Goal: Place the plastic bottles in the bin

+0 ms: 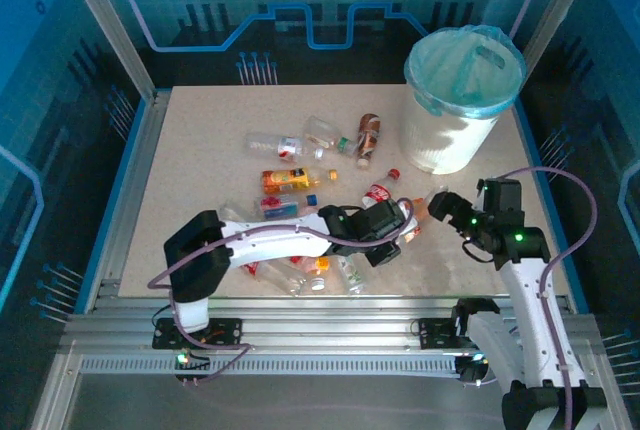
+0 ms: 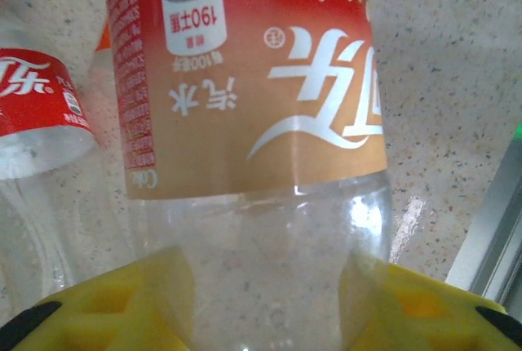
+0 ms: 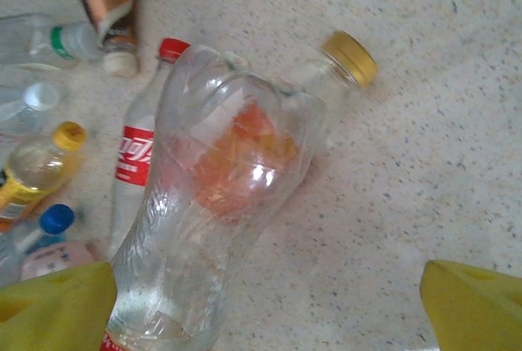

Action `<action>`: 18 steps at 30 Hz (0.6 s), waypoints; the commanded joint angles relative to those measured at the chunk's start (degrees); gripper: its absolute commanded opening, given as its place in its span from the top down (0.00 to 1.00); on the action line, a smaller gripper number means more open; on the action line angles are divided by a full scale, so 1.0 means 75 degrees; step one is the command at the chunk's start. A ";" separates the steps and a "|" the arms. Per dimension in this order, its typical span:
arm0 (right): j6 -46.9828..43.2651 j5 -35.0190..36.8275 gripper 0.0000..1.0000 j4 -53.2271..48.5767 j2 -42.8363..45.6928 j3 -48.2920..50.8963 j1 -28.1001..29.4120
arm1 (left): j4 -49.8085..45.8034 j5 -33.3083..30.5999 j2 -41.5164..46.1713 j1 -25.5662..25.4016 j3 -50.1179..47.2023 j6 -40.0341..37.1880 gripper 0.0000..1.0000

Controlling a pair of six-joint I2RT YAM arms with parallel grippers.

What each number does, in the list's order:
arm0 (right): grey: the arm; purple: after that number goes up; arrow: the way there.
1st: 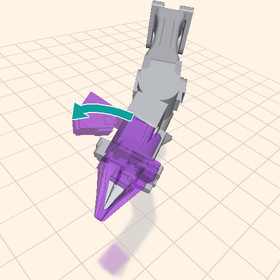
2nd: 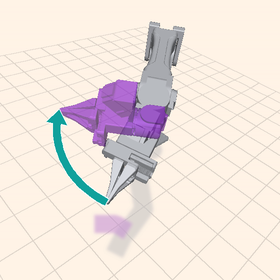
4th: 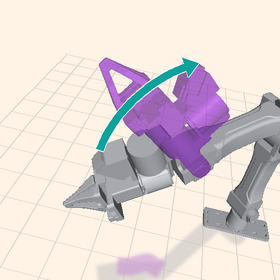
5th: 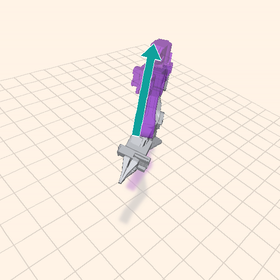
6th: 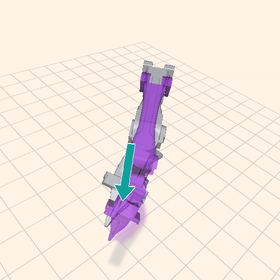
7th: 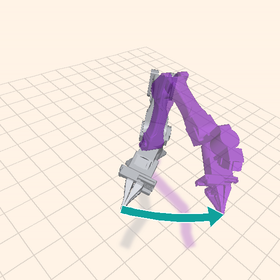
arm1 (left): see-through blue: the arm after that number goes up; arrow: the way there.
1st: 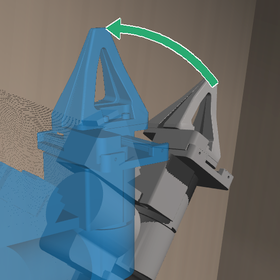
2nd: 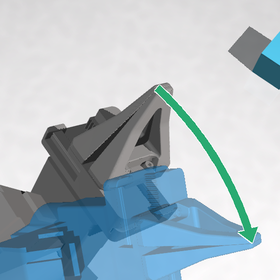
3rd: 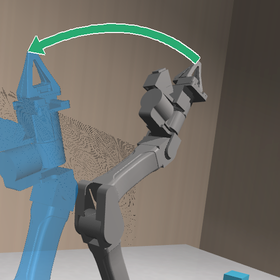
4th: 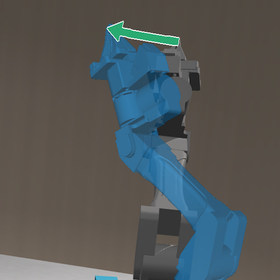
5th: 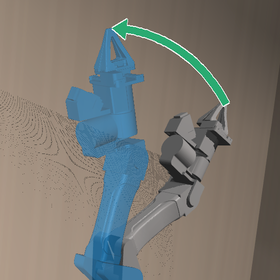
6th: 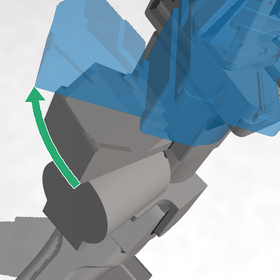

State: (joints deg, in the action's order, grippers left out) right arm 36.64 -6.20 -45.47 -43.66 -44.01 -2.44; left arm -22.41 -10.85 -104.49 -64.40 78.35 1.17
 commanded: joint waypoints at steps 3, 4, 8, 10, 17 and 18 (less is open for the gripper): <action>0.0033 -0.0588 0.03 0.0265 -0.0034 -0.0420 -0.0132 | 0.0785 0.0145 0.0757 0.0165 -0.0639 0.0068 0.59; 0.0085 -0.0659 0.03 0.0352 -0.0084 -0.0485 -0.0133 | 0.0926 0.0129 0.0874 0.0222 -0.0754 0.0133 0.59; 0.0177 -0.1029 0.03 0.0547 -0.0369 -0.0760 -0.0132 | 0.1259 0.0007 0.1239 0.0313 -0.1017 0.0250 0.60; 0.0087 -0.1514 0.03 0.0708 -0.0542 -0.0802 -0.0123 | 0.1460 0.0026 0.1433 0.0314 -0.1153 0.0232 0.60; 0.0034 -0.2737 0.04 0.1140 -0.0792 -0.1269 -0.0085 | 0.2692 0.0367 0.2183 0.0315 -0.2035 0.0008 0.61; 0.0005 -0.2877 0.06 0.1220 -0.0788 -0.1280 -0.0084 | 0.2827 0.0453 0.2259 0.0314 -0.2126 -0.0051 0.61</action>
State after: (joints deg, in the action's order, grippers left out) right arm 37.08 -21.82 -38.81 -49.54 -51.79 -2.59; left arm -7.25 -9.72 -89.97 -62.00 64.25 1.54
